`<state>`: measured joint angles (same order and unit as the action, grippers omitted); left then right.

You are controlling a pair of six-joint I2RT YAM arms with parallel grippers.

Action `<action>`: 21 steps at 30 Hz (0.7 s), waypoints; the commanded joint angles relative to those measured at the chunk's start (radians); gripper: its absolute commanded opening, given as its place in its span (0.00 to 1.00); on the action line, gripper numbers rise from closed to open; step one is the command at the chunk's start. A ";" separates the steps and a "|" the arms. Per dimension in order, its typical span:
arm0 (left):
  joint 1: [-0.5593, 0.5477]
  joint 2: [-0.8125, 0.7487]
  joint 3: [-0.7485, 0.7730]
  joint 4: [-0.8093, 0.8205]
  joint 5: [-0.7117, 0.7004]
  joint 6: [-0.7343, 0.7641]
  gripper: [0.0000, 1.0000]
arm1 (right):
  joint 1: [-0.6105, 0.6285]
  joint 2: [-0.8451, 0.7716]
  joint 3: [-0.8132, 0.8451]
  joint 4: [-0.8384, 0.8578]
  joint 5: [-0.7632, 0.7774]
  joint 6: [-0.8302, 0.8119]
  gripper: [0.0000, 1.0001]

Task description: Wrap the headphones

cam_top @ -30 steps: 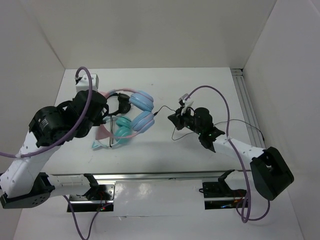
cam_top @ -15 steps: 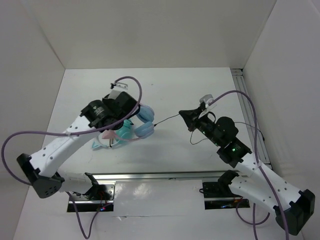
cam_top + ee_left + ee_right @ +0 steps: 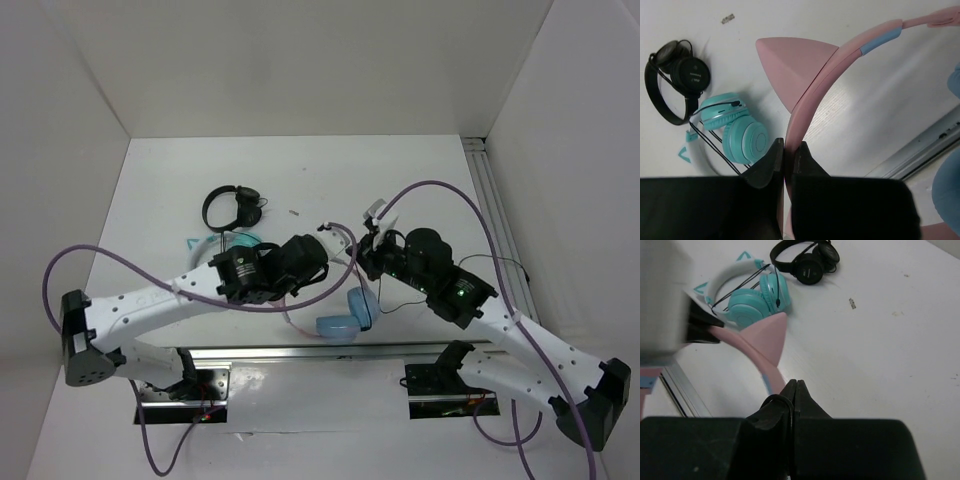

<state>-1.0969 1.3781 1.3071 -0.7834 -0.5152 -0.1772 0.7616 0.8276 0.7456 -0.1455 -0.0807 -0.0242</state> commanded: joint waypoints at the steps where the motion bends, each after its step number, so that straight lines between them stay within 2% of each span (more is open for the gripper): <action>1: -0.081 -0.129 -0.032 0.079 0.106 0.136 0.00 | 0.013 0.027 0.031 0.063 0.099 -0.019 0.01; 6: -0.104 -0.258 -0.088 0.107 0.153 0.156 0.00 | 0.033 0.059 0.051 0.043 0.168 -0.028 0.01; 10: -0.104 -0.335 -0.088 0.107 0.227 0.166 0.00 | 0.033 0.068 0.028 0.069 0.150 -0.037 0.07; 15: -0.104 -0.358 -0.077 0.107 0.302 0.166 0.00 | 0.033 0.114 0.052 0.069 -0.008 -0.060 0.08; 18: -0.104 -0.335 -0.068 0.092 0.282 0.166 0.00 | 0.033 0.114 0.073 0.069 -0.004 -0.060 0.01; 21: -0.104 -0.286 -0.058 0.081 0.257 0.166 0.00 | 0.044 0.064 0.074 0.078 0.019 -0.060 0.00</action>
<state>-1.1698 1.0664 1.2175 -0.7425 -0.4030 -0.0273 0.8051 0.9314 0.7540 -0.1486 -0.1070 -0.0731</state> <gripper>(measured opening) 0.133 0.010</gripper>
